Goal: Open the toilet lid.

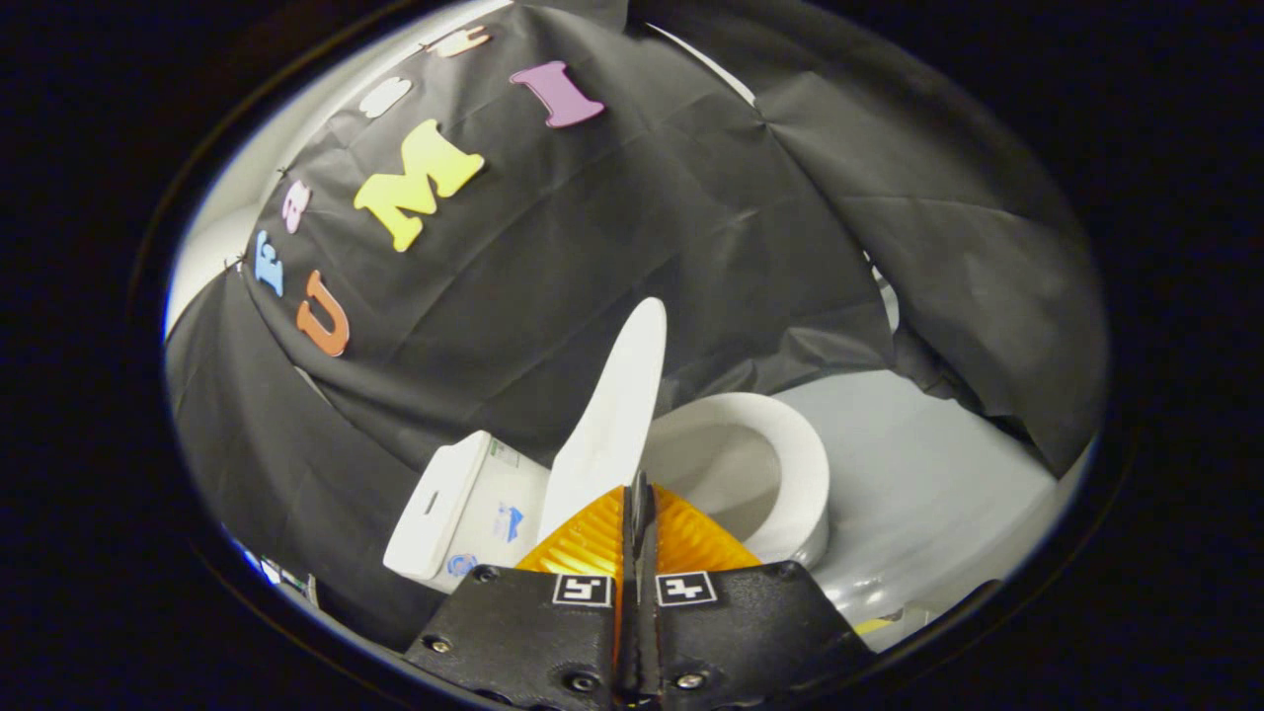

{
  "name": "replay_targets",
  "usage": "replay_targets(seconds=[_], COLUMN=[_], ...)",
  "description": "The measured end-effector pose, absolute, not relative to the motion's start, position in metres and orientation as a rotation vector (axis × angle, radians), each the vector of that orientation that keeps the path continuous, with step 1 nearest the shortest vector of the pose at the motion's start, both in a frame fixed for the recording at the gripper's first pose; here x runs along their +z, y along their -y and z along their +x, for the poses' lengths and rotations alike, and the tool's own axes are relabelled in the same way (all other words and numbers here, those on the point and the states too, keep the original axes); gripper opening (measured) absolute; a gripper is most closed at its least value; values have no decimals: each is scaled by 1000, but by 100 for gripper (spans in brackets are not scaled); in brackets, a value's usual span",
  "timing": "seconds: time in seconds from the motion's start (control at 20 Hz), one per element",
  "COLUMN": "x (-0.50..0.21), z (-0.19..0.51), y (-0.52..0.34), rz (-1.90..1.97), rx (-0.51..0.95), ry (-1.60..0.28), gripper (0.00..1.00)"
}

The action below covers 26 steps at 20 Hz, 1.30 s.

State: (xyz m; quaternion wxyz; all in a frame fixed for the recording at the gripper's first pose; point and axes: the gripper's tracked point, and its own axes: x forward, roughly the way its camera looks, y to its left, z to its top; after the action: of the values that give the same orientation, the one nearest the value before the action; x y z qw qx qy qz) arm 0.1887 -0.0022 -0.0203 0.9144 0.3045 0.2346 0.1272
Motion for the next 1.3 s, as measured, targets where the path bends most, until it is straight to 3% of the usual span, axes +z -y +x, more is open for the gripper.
replay_targets(seconds=[1.3], x=[76], z=[170], y=[-99], rz=[363], rx=[278], ry=[-345], gripper=[4])
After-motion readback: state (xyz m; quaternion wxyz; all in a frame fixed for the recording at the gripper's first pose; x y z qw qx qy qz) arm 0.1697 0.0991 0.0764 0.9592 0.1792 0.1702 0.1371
